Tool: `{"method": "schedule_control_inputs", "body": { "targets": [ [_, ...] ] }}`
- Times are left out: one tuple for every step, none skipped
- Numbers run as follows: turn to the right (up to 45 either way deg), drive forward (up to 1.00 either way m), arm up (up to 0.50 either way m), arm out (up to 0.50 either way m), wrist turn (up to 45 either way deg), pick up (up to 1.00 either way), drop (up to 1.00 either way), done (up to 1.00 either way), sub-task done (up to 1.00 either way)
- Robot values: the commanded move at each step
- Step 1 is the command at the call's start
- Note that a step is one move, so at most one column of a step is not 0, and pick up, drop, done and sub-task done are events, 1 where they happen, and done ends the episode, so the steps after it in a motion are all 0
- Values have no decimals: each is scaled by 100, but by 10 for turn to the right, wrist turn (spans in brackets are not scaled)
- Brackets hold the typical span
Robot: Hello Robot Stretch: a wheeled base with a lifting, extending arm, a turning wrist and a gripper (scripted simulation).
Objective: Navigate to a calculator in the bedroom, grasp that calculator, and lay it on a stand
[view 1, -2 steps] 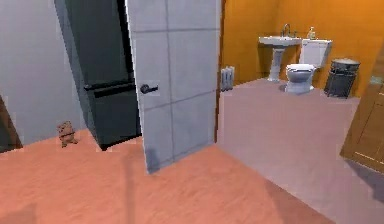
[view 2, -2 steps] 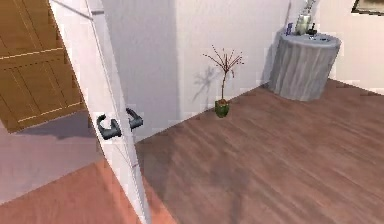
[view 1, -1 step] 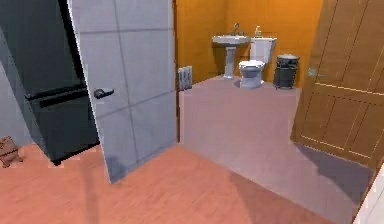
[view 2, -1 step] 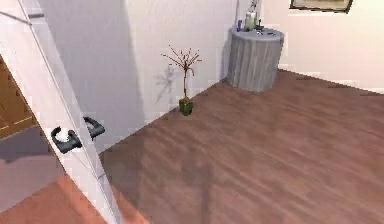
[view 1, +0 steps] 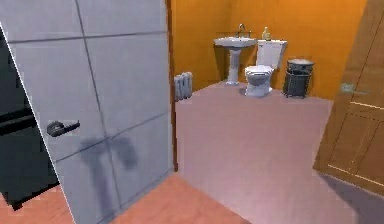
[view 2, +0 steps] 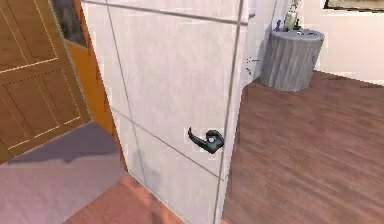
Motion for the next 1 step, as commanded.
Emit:
{"method": "schedule_control_inputs", "body": {
  "targets": [
    [180, 0, 0, 0, 0, 0, 0, 0, 0]
  ]
}}
